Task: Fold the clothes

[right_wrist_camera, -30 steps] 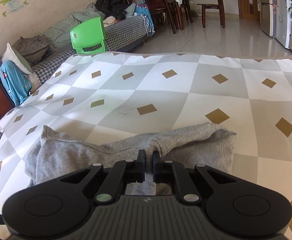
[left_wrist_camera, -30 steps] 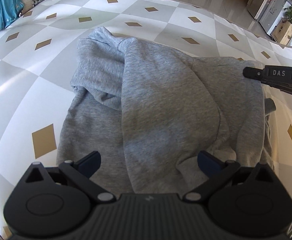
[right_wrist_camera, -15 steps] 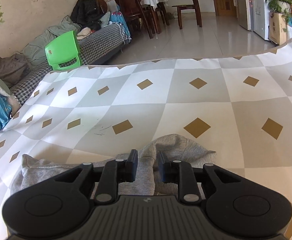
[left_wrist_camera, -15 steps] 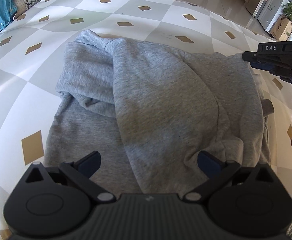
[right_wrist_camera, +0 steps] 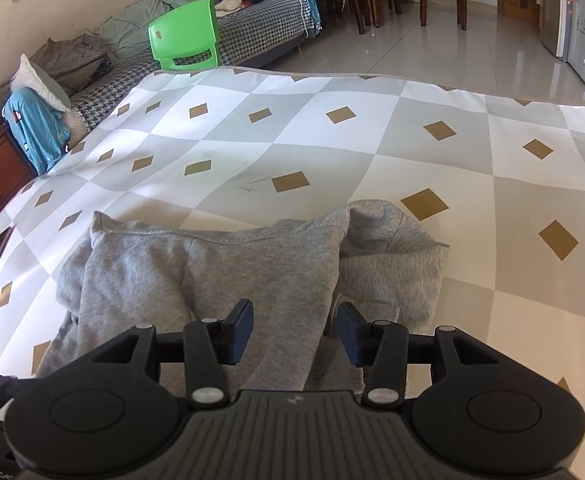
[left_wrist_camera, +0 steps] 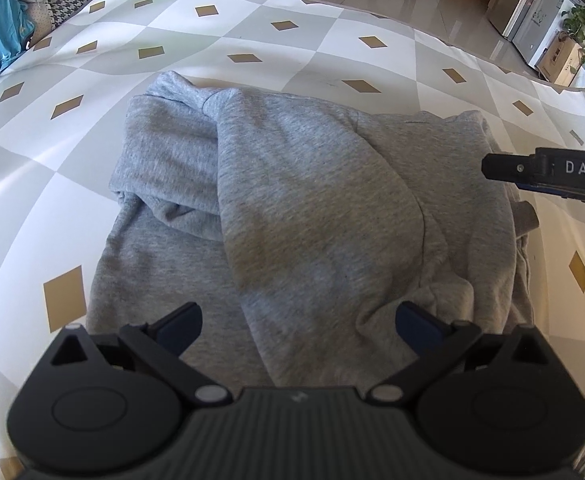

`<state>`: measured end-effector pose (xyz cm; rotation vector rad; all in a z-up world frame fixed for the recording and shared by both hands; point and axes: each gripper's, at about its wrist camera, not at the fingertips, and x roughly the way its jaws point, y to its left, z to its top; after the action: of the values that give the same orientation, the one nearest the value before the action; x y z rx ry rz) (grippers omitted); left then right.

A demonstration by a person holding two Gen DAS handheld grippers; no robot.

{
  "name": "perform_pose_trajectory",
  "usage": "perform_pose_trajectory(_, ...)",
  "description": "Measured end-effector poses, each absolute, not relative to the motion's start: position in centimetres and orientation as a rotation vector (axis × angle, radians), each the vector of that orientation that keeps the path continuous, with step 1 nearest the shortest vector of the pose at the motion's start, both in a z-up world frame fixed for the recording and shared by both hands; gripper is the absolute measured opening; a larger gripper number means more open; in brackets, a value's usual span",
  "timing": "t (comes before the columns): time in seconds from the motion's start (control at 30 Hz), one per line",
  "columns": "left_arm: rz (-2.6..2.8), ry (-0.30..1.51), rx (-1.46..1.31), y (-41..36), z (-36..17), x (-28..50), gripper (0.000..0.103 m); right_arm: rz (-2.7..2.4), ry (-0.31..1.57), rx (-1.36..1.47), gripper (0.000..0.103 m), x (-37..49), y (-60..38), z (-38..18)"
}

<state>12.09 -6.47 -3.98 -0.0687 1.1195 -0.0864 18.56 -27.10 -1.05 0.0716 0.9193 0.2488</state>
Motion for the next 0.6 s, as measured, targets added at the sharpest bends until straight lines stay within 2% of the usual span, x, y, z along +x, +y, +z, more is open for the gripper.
perform_pose_trajectory(0.23,-0.09,1.113,-0.046,-6.7,-4.0,11.7,0.103,0.254,0.98,0.038,0.045,18.4,-26.1,-3.0)
perform_pose_trajectory(0.33,-0.089,1.117,-0.049,-6.6,-4.1,11.8,0.103,0.239,0.97,0.024,0.014,18.6,-25.7,-3.3)
perform_pose_trajectory(0.37,-0.089,1.118,-0.051,-6.6,-4.1,11.9,0.103,0.228,0.96,0.019,0.009,18.6,-25.6,-3.2)
perform_pose_trajectory(0.43,-0.088,1.115,-0.058,-6.5,-4.0,11.9,0.103,0.204,0.905,0.001,0.005,18.6,-25.5,-2.5)
perform_pose_trajectory(0.6,-0.101,1.094,-0.063,-6.5,-3.5,11.9,0.103,0.133,0.805,-0.023,0.005,18.7,-25.7,-1.1)
